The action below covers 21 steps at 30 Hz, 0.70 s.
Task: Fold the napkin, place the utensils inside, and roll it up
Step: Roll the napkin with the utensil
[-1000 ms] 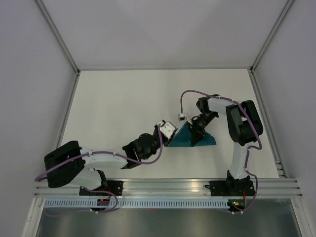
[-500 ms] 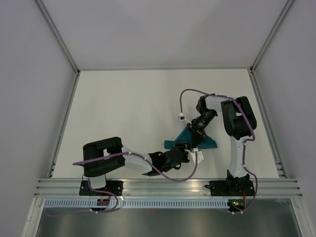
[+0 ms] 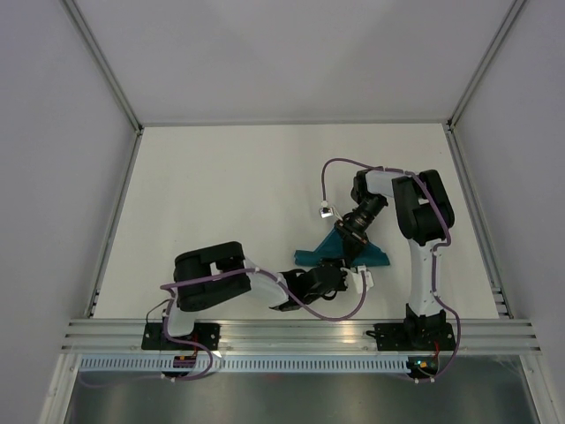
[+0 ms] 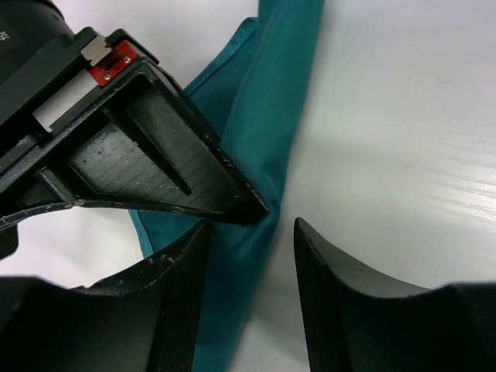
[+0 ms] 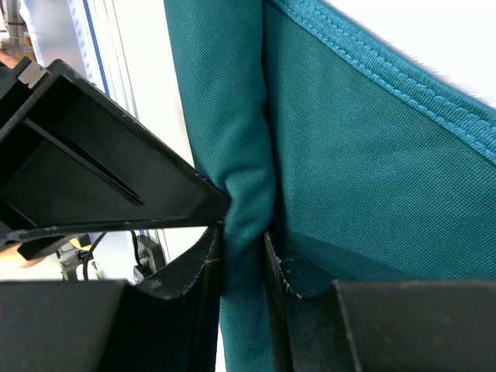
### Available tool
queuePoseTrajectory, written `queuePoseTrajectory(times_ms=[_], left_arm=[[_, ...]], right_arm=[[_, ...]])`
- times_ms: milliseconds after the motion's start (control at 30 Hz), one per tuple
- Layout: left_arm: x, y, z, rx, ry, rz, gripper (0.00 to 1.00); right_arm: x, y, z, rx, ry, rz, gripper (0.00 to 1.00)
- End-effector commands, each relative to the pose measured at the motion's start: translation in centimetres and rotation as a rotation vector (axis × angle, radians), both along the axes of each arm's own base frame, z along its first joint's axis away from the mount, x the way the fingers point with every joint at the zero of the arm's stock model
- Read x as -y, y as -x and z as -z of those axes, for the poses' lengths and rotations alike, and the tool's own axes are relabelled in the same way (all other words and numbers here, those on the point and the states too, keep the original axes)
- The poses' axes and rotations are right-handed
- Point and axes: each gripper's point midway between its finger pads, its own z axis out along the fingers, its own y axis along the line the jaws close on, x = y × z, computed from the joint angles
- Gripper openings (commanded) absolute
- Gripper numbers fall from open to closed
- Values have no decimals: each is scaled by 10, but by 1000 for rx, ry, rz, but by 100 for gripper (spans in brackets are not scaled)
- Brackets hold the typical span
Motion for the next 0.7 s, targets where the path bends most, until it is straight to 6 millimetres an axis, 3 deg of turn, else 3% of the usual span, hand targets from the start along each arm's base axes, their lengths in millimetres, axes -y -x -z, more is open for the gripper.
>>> queuePoseTrajectory(times_ms=[0,200,333,467,667], left_arm=[[-7,-10,19,-33,-53,-8,53],[-13,-4,35,-112,-97,21,32],[-20,2,48,-201,-138,51,19],[-24,7,56,-287,-154,81,13],[-27,14,64,-392,-167,117,8]], right_arm=[[10,-24,36,141,20,-76,23],[9,-25,37,135,20,-75,23],[8,-27,36,141,20,-69,34],[6,-31,28,164,16,-56,49],[3,-43,5,205,0,-28,56]])
